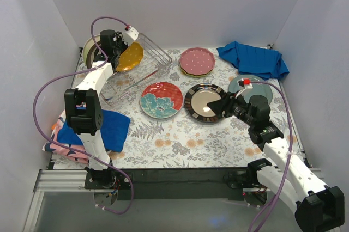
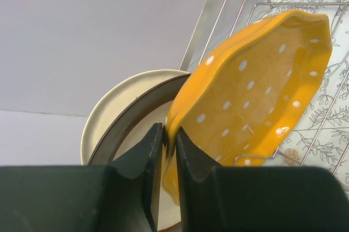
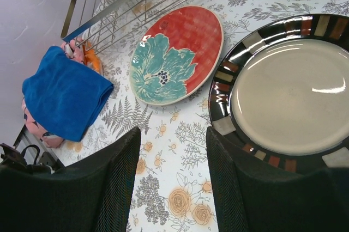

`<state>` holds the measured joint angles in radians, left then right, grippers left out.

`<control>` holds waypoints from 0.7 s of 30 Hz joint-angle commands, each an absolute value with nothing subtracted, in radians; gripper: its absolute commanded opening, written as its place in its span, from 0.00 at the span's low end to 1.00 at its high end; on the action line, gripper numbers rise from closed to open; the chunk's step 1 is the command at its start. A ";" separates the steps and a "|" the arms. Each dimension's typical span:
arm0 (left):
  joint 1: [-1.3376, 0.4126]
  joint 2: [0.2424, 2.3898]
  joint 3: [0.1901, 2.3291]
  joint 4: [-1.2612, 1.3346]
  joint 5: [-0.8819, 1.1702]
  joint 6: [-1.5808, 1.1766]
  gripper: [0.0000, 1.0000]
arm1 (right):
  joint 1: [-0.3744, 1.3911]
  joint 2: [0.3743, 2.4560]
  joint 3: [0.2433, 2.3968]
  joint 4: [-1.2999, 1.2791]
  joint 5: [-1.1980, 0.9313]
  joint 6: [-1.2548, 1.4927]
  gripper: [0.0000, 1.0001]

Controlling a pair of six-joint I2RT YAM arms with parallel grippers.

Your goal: Unload the plates from the dish rack

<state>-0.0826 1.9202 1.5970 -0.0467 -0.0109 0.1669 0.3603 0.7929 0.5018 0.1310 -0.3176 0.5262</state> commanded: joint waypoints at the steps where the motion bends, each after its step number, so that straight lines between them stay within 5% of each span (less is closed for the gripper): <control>1: -0.092 1.761 1.640 0.041 0.014 0.150 0.00 | 0.362 0.787 0.545 0.206 -0.330 0.546 0.57; 21: -0.129 1.770 1.669 0.072 0.012 0.143 0.00 | 0.362 0.790 0.549 0.253 -0.373 0.574 0.59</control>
